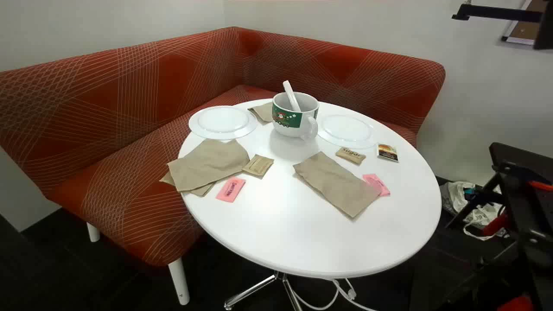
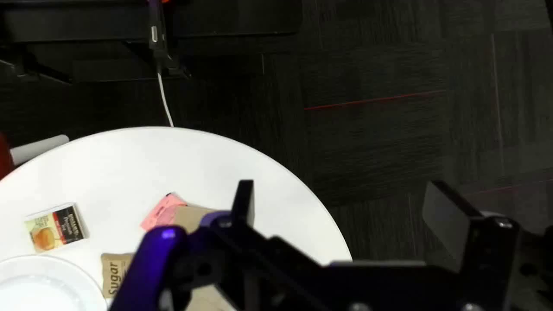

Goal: Remove the marker from the mug cup and place it on the table

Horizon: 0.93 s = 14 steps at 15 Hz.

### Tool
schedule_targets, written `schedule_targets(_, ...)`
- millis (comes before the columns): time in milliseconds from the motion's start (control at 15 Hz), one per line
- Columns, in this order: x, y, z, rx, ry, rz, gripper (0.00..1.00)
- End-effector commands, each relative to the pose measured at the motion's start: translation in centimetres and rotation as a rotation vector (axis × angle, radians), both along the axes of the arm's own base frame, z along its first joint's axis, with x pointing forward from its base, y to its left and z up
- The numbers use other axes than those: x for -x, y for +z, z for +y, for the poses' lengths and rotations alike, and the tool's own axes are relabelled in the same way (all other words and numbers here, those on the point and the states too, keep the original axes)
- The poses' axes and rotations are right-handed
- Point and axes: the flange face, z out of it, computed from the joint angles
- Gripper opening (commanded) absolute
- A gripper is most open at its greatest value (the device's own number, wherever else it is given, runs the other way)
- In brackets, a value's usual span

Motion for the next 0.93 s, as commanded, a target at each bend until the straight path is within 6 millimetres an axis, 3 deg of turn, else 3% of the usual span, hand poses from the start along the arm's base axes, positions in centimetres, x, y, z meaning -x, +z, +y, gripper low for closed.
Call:
schedule_targets(0, 0.0, 0.1, 0.0, 0.000, 0.000, 0.001, 1.00)
schedule_targets(400, -0.4, 0.1, -0.2, 0.013, -0.028, -0.013, 1.00)
schedule_targets(867, -5.7, 1.7, -4.0, 0.064, -0.217, -0.156, 1.00)
